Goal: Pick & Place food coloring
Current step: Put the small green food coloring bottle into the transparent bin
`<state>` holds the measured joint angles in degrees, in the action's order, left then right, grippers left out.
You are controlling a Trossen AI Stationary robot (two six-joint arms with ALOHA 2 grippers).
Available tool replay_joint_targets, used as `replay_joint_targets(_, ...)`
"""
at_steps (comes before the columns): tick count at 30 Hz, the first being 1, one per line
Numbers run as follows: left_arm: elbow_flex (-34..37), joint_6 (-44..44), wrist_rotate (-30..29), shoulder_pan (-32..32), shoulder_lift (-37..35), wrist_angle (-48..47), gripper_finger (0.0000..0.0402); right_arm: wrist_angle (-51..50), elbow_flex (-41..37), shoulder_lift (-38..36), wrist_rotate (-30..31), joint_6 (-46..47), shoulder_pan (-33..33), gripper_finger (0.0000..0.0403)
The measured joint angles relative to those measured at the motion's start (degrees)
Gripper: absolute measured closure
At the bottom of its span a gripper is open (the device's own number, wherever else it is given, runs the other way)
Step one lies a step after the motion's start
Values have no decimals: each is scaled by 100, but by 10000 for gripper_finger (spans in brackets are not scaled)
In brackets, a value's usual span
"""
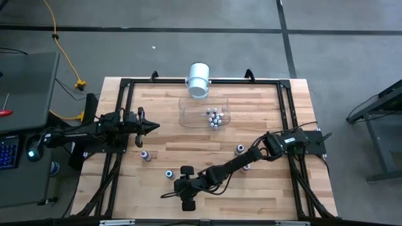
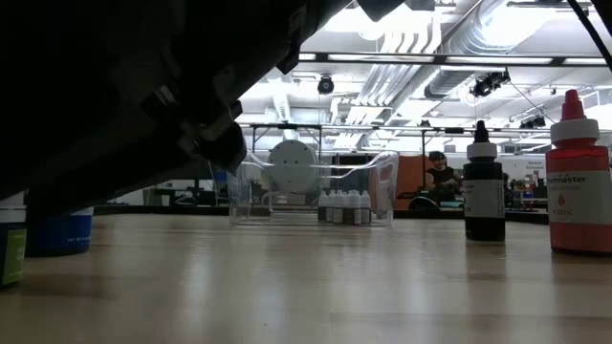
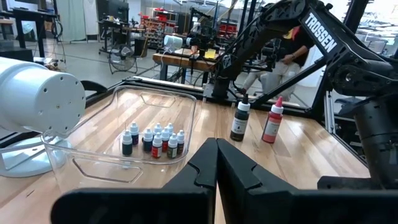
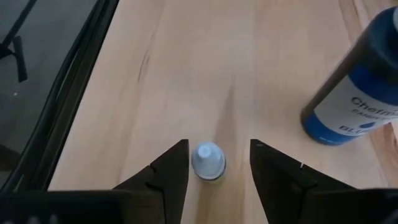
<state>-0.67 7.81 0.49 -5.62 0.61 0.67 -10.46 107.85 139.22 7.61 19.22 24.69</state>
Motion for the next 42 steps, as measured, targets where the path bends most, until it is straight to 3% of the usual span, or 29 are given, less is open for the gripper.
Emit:
replay_joint_targets(25, 0, -1, 0, 0, -1, 0, 401, 11, 9, -13, -71, -2, 7, 342)
replay_joint_targets(32, 0, 0, 0, 0, -1, 0, 401, 144, 9, -141, 79, -22, 7, 350)
replay_joint_targets(42, 0, -1, 0, -1, -1, 0, 401, -1389, 9, -1195, 741, -26, -80, 352)
